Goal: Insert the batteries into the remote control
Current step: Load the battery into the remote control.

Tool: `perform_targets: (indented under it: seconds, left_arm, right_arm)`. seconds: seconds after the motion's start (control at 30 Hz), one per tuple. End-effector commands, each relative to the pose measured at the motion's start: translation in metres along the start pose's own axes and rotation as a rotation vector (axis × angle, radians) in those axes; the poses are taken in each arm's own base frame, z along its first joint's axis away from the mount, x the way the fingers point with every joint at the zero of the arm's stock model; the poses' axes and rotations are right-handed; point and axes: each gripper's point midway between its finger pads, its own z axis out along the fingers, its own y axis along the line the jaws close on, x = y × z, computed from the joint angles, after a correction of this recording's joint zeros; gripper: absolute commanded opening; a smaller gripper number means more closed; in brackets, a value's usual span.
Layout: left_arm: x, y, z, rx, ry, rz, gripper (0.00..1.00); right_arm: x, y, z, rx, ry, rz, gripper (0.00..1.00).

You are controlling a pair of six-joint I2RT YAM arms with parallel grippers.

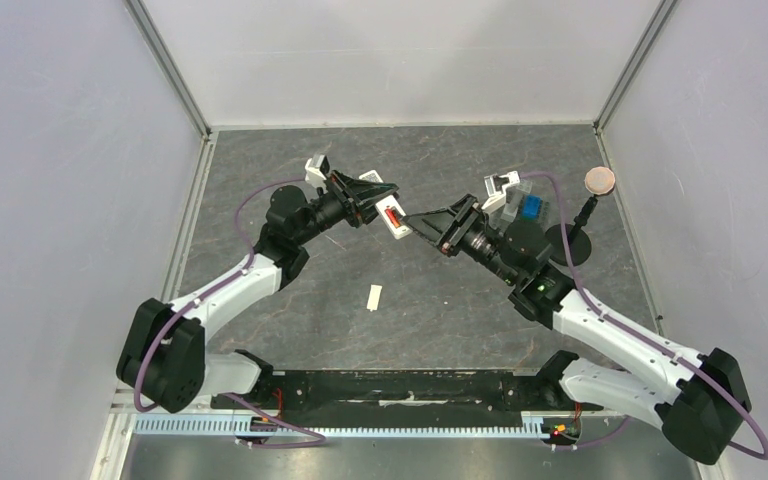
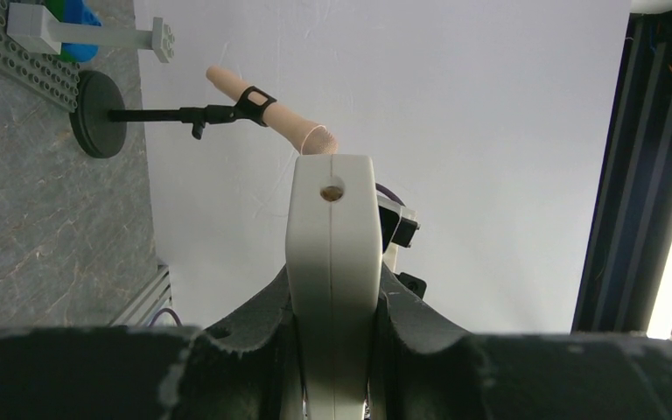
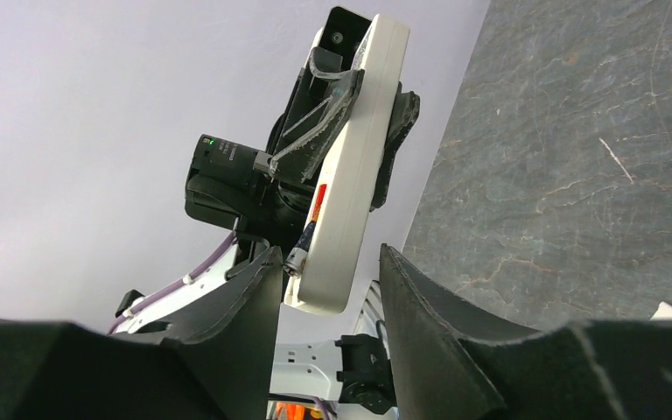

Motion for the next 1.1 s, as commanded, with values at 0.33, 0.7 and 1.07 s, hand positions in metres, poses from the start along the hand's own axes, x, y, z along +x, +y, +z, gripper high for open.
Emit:
perform_targets:
  seconds: [0.33, 0.7, 1.07]
  left_arm:
    - [0.008, -0.028, -0.007, 0.083, 0.011, 0.018, 0.02]
    - [0.013, -0.028, -0.010, 0.086, 0.032, 0.081, 0.02]
    - [0.009, -0.014, -0.010, 0.045, 0.012, 0.095, 0.02]
  right_arm:
    - [0.002, 0.004, 0.011, -0.008, 0.005, 0.003, 0.41]
    - [0.009, 0.007, 0.019, -0.032, 0.038, 0.068, 0.33]
    - [0.005, 0.032, 0.006, -0.128, 0.032, 0.083, 0.67]
